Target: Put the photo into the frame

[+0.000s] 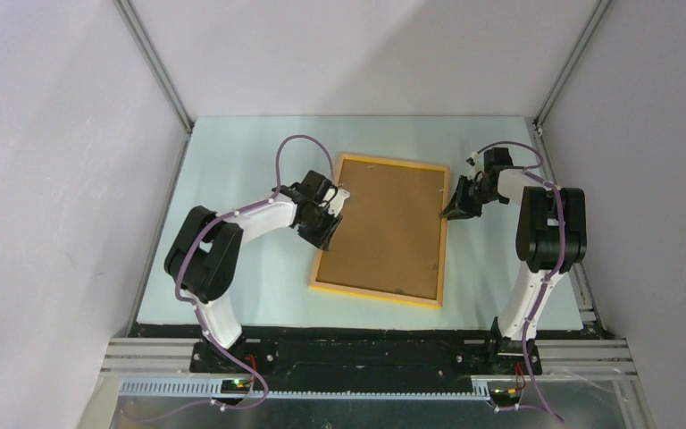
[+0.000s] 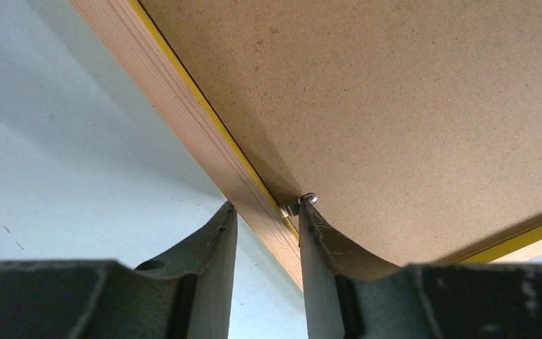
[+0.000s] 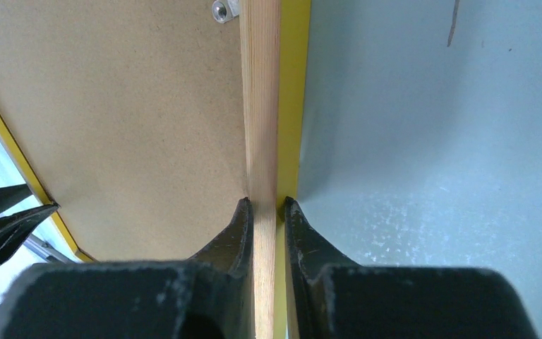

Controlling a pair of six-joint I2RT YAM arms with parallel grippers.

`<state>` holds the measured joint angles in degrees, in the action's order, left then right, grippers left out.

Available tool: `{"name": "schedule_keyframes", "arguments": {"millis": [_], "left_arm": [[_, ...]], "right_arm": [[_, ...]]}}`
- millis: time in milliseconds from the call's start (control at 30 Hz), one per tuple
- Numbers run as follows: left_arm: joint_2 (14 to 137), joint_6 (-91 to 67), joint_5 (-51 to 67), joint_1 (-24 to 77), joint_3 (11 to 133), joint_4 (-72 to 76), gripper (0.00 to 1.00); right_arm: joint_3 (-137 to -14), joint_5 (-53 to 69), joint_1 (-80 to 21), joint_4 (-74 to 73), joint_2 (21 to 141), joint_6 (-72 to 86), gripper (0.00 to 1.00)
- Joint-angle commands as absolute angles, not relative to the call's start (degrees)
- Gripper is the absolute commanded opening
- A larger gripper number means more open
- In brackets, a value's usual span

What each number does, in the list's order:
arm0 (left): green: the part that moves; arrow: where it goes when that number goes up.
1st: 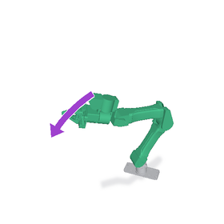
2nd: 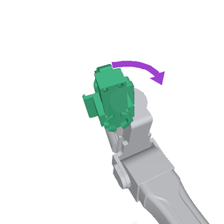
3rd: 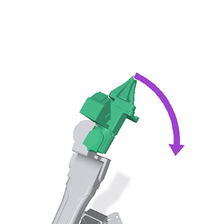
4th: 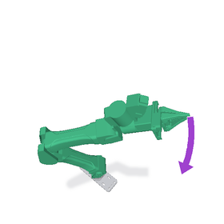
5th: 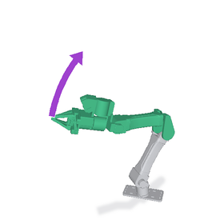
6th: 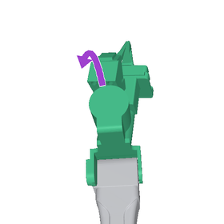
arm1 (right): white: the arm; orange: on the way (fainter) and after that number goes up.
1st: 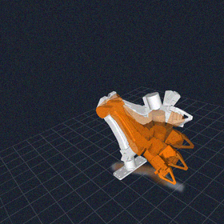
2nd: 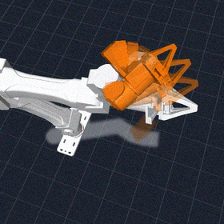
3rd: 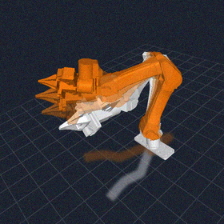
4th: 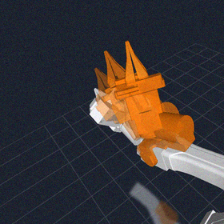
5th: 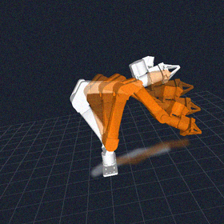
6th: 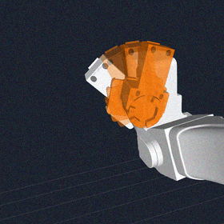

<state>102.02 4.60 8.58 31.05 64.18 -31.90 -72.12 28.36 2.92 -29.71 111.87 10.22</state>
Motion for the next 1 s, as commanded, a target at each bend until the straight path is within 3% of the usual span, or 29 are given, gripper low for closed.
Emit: {"name": "schedule_keyframes", "arguments": {"millis": [0,133,300,433,700,967], "left_arm": [[103.1,7.52,6.67,31.42,63.02,-34.55,0.33],[102.88,7.54,7.11,31.46,63.07,-34.57,0.41],[101.17,7.67,7.7,31.46,63.38,-34.97,0.61],[99.77,7.96,8.59,31.31,64.22,-35.67,0.69],[99.04,6.58,11.22,27.53,68.08,-35.89,0.76],[101.57,1.55,16.73,20.07,72.97,-35.89,0.76]], "right_arm": [[-71.46,27.28,4.2,-29.82,113.01,8.6,0.0],[-71.47,27.76,4.22,-29.82,112.76,8.42,0.0],[-71.52,28.41,4.22,-29.84,111.97,7.91,0.0],[-71.52,28.66,4.14,-29.84,111.88,7.44,0.0],[-71.46,28.28,3.49,-30.03,111.76,5.51,0.0],[-73.45,24.46,0.33,-32.28,111.79,2.35,0.0]]}}
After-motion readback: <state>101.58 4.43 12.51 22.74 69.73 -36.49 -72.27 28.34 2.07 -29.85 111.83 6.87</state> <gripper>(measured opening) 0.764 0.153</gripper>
